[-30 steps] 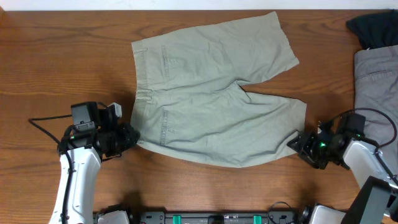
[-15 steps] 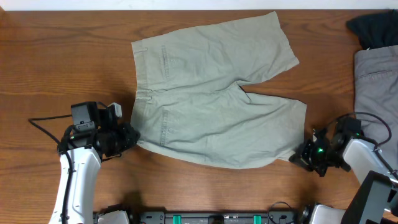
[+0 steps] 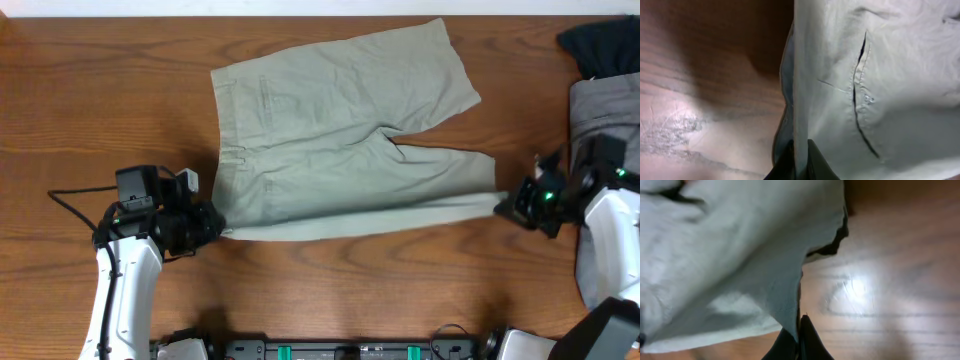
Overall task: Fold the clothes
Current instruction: 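Lift the right leg hem with the right gripper and fold it up-left over the pants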
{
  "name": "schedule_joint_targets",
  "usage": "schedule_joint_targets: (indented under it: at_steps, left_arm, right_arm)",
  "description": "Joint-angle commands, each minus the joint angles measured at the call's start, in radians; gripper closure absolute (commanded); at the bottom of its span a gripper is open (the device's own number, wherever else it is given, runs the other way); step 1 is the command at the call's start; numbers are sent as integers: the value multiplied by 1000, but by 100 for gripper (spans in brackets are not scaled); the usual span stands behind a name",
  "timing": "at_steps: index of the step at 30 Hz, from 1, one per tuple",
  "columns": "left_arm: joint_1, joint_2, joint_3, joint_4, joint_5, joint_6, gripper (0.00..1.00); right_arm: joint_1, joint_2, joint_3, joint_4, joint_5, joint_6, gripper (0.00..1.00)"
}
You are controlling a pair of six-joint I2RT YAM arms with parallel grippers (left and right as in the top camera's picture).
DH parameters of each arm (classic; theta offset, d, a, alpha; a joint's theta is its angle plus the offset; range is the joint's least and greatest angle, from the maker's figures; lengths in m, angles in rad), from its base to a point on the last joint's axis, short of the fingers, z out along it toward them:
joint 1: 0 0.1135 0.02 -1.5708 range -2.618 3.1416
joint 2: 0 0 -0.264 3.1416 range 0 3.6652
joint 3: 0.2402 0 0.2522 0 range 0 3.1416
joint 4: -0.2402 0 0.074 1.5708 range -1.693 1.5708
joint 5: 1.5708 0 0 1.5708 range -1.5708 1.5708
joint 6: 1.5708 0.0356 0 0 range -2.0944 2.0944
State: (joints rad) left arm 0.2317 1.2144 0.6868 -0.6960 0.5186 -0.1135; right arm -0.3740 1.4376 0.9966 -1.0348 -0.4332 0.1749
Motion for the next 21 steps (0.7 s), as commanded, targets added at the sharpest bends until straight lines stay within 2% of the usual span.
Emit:
schedule_joint_targets:
  at_steps: [1,6,13,18,21]
  left_arm:
    - [0,-29,20,-17,5,16,94]
    - [0,-92,25,-61,77,16,94]
    - [-3,-266,58,-183,76,16,94]
    - [-17,-403,90,-321,76,15,94]
    - [-17,-454,94,-347,76,2,94]
  right_arm:
    - [-7,-15,45,-4,25,23,99]
    - [-5,-17,67,-2,25,30,99]
    - [-5,-48,98,-16,20,31,99]
    - [-4,-75,187,-68,-17,29,99]
    - [-4,-75,245,-64,-17,31,99]
